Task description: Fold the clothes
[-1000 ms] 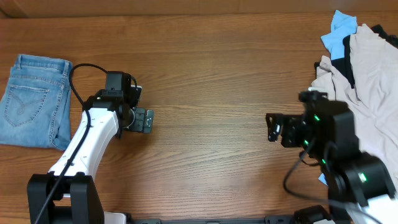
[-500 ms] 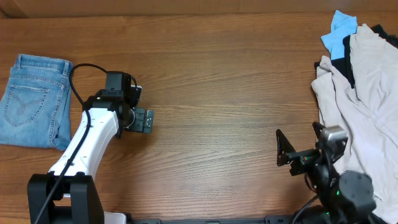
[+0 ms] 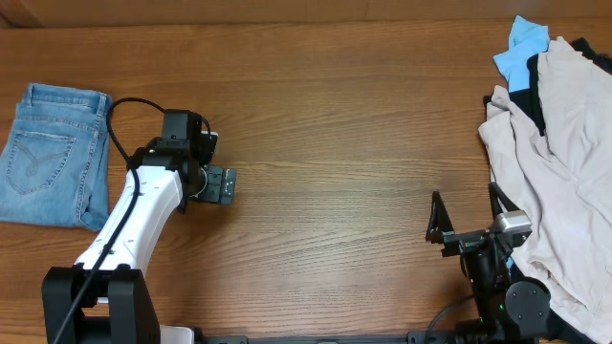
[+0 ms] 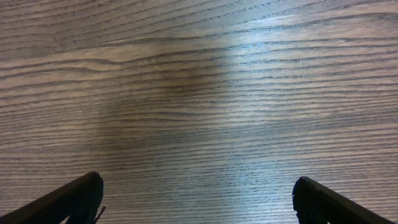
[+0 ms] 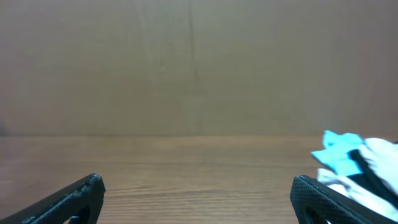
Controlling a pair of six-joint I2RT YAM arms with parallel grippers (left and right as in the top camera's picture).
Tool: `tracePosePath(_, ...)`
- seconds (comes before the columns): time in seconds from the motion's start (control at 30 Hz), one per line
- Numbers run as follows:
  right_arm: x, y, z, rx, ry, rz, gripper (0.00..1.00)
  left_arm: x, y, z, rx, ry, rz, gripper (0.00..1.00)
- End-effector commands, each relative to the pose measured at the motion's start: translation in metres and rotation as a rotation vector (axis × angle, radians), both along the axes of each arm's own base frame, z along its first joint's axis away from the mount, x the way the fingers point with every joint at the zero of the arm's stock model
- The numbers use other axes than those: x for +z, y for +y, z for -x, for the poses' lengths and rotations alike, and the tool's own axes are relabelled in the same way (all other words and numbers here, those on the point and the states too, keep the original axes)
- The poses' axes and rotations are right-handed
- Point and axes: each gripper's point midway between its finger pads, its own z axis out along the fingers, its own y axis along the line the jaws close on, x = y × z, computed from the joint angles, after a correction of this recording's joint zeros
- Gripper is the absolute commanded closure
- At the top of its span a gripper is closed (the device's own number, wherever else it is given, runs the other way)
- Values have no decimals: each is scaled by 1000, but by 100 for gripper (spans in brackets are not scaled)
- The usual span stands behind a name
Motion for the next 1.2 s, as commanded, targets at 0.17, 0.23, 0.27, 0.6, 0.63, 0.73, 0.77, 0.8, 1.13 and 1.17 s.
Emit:
tracePosePath(0.17,-49,5,-9,38,48,118,0,-4,2,2,-10,12,-13,0)
tracePosePath(0.23,-55,7,-9,53,75,104,0,-4,2,2,-10,12,-13,0)
tracePosePath(0.27,-55,7,-9,53,77,95,0,-4,2,2,-10,12,-13,0)
tracePosePath(0.6,-55,6,-9,53,78,83,0,-4,2,2,-10,12,-13,0)
tracePosePath(0.63,-55,6,-9,53,78,83,0,-4,2,2,-10,12,-13,0)
tracePosePath(0.73,-55,6,-9,53,78,83,0,-4,2,2,-10,12,-13,0)
tracePosePath(0.77,-55,6,-9,53,78,83,0,-4,2,2,-10,12,-13,0)
tracePosePath(0.8,-55,6,-9,53,78,83,0,-4,2,2,-10,11,-13,0)
tracePosePath(1.13,-55,6,-9,53,78,83,0,-4,2,2,-10,12,-13,0)
tracePosePath(1.17,-55,6,-9,53,78,83,0,-4,2,2,-10,12,-13,0)
